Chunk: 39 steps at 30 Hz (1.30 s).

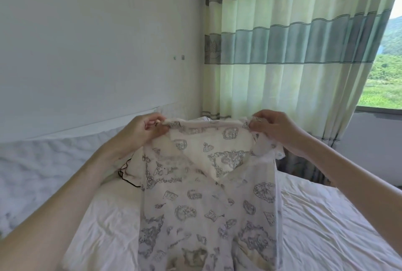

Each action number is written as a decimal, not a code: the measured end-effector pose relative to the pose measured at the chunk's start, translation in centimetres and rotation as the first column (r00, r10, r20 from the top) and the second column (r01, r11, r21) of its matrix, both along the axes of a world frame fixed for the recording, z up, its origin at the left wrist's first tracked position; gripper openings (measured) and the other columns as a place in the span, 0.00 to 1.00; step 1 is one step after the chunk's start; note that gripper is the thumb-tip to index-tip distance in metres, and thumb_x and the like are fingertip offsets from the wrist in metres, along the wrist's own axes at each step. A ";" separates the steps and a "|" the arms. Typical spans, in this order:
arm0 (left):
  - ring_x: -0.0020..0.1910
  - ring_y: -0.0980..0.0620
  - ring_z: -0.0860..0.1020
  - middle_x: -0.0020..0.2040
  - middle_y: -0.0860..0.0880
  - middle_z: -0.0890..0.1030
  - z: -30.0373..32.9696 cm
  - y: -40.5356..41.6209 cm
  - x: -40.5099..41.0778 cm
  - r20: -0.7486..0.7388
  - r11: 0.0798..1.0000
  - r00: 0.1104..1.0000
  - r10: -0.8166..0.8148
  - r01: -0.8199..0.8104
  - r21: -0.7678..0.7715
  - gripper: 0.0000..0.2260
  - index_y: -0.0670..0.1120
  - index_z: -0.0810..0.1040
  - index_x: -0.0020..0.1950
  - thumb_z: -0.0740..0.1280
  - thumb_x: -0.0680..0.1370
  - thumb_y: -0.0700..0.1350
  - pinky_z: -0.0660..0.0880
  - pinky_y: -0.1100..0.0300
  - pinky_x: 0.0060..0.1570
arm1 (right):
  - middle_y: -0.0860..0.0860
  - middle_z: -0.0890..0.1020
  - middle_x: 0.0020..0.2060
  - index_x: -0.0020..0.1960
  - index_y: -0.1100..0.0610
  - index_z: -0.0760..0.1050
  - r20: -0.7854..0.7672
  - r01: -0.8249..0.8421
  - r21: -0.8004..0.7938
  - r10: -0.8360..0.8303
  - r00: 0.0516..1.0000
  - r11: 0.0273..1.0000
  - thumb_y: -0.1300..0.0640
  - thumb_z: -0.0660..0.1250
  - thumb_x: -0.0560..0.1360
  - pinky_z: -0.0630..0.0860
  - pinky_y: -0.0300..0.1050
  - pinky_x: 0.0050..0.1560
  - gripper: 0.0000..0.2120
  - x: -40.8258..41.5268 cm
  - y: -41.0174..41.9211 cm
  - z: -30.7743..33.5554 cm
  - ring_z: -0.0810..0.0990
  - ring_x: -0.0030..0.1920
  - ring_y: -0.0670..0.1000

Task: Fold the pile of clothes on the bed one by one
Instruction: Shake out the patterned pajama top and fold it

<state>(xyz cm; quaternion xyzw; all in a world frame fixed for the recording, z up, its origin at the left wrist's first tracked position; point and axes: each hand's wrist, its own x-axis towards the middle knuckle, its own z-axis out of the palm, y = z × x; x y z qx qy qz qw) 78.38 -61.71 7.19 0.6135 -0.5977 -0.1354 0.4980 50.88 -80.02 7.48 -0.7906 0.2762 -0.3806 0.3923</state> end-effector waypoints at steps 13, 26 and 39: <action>0.33 0.61 0.78 0.35 0.52 0.82 -2.5 0.4 0.2 0.040 0.981 0.987 0.158 -0.152 -0.119 0.08 0.55 0.80 0.45 0.67 0.70 0.56 0.71 0.72 0.33 | 0.46 0.73 0.29 0.42 0.48 0.74 0.146 0.005 -0.122 0.014 0.989 0.992 0.50 0.60 0.80 0.64 0.35 0.26 0.09 1.8 0.8 -2.4 0.68 0.27 0.44; 0.44 0.56 0.82 0.45 0.55 0.84 -3.9 3.0 0.6 -0.094 0.995 0.994 0.049 -0.057 -0.082 0.05 0.62 0.80 0.45 0.65 0.72 0.53 0.77 0.66 0.37 | 0.48 0.82 0.37 0.50 0.57 0.75 0.158 -0.317 0.212 0.288 0.945 0.924 0.47 0.67 0.69 0.76 0.37 0.31 0.16 1.3 2.3 -3.0 0.79 0.34 0.44; 0.29 0.62 0.70 0.35 0.56 0.77 -3.9 4.8 0.2 0.365 0.961 0.889 0.275 -0.248 -0.119 0.07 0.59 0.72 0.45 0.61 0.79 0.47 0.65 0.70 0.31 | 0.55 0.81 0.45 0.53 0.61 0.80 0.209 -0.492 0.564 0.461 0.862 0.664 0.58 0.58 0.79 0.77 0.42 0.42 0.13 -1.5 3.6 -4.1 0.79 0.43 0.51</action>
